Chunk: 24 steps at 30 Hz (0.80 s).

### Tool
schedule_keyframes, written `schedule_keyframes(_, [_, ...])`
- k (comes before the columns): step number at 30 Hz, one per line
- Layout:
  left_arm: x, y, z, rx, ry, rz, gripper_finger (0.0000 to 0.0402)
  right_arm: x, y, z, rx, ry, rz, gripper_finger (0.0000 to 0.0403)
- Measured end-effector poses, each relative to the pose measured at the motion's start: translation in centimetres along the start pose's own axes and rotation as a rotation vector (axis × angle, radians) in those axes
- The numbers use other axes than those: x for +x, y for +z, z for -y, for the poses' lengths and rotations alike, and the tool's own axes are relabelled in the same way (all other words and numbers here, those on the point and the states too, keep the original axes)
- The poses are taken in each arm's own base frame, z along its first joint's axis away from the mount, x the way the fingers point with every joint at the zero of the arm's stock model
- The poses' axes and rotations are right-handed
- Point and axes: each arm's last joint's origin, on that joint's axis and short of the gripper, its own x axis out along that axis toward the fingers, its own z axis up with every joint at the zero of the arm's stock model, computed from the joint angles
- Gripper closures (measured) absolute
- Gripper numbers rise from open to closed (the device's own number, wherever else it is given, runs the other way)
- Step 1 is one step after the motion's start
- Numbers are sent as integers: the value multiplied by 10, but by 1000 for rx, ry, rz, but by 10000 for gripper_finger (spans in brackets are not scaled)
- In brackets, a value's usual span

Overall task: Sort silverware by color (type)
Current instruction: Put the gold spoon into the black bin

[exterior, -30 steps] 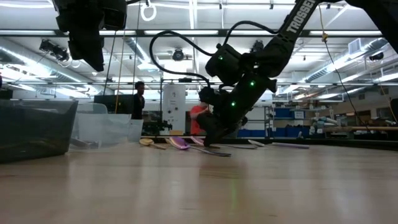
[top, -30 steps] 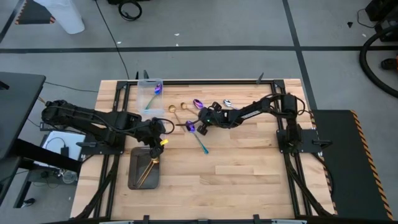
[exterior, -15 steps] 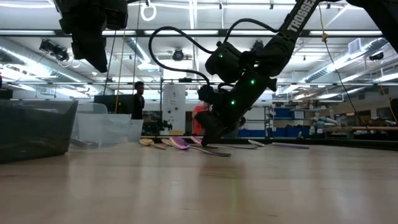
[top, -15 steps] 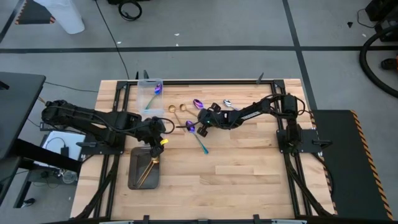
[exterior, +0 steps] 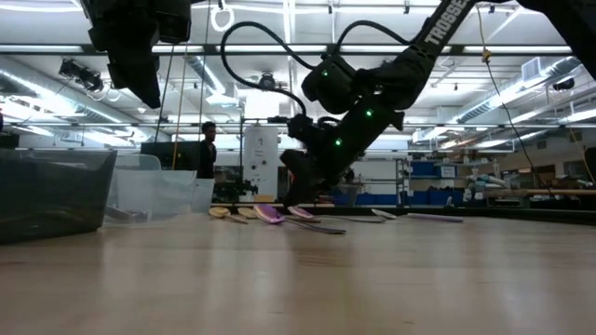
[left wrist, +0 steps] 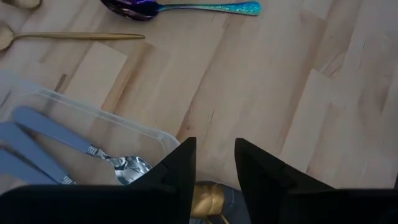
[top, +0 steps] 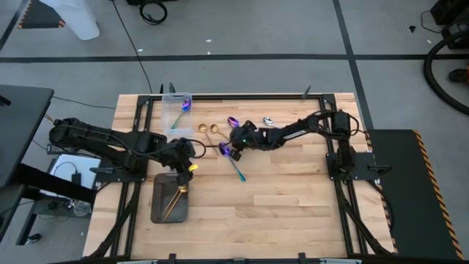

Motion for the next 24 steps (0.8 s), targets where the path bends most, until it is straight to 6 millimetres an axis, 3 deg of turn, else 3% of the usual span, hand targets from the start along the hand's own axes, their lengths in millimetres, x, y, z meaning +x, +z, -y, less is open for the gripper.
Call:
schedule_keyframes(11, [0, 1, 1, 10, -6, 10, 283, 22, 28, 21, 38, 54, 76, 253])
schedule_keyframes(17, [0, 2, 1, 16, -10, 16, 283, 49, 20, 20, 17, 53, -20, 248])
schedule_keyframes(24, [0, 1, 1, 16, -7, 12, 283, 51, 21, 20, -4, 2, -56, 274])
